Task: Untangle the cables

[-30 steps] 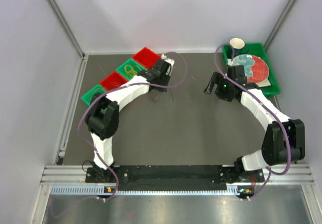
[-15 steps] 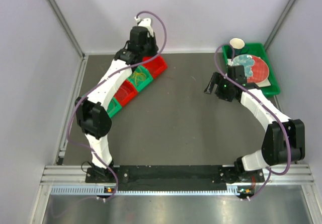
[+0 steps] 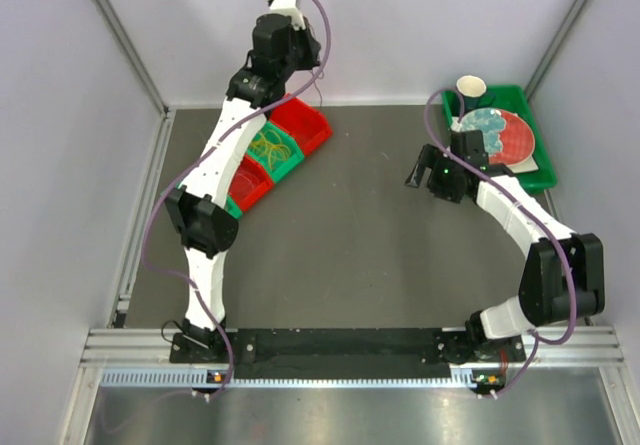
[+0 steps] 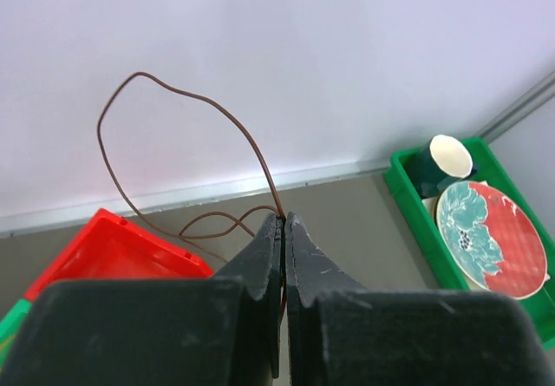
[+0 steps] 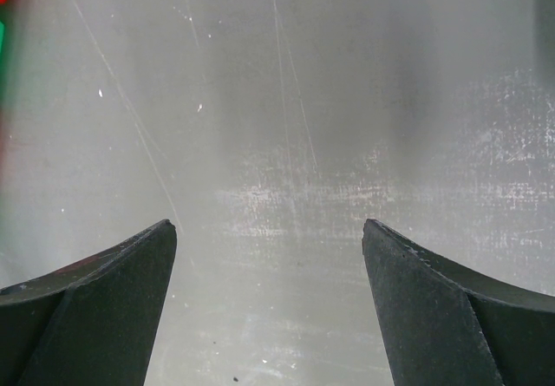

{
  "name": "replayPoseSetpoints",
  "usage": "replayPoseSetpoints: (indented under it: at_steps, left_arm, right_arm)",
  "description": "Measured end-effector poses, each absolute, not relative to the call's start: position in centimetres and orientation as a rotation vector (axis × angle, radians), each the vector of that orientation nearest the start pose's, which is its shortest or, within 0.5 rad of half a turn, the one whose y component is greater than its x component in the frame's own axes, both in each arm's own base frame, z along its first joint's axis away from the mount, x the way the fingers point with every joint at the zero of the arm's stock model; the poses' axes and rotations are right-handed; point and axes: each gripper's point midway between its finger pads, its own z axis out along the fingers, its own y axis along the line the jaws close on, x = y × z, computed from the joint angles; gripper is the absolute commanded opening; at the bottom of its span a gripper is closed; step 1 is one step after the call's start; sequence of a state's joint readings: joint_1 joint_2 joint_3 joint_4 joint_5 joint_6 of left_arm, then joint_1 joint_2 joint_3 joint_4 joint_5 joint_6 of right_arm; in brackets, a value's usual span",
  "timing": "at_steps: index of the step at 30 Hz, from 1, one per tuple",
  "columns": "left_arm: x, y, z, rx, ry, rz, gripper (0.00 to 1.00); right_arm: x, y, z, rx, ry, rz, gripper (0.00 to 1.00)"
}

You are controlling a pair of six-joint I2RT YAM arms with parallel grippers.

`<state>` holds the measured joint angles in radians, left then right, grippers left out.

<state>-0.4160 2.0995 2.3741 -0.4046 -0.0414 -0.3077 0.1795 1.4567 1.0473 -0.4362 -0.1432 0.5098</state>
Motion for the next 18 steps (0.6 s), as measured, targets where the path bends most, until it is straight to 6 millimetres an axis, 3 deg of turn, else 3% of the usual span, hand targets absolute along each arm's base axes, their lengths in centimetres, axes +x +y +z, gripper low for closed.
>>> replayPoseSetpoints:
  at_steps: [6, 12, 14, 18]
  left_arm:
    - [56.8, -23.8, 40.3, 0.041, 1.699, -0.493, 0.00]
    - [57.9, -22.8, 39.3, 0.030, 1.689, -0.455, 0.00]
    - [58.5, -22.8, 37.5, 0.028, 1.705, -0.438, 0.00]
    - [59.9, -22.6, 30.0, 0.029, 1.825, -0.372, 0.00]
  right_arm:
    - [36.0, 11.2, 12.3, 0.339, 2.450, 0.480, 0.87]
    - [36.0, 11.2, 12.3, 0.337, 2.451, 0.479, 0.87]
    - [35.9, 11.4, 12.2, 0.332, 2.453, 0.479, 0.87]
    - [35.9, 11.6, 11.7, 0.329, 2.468, 0.477, 0.87]
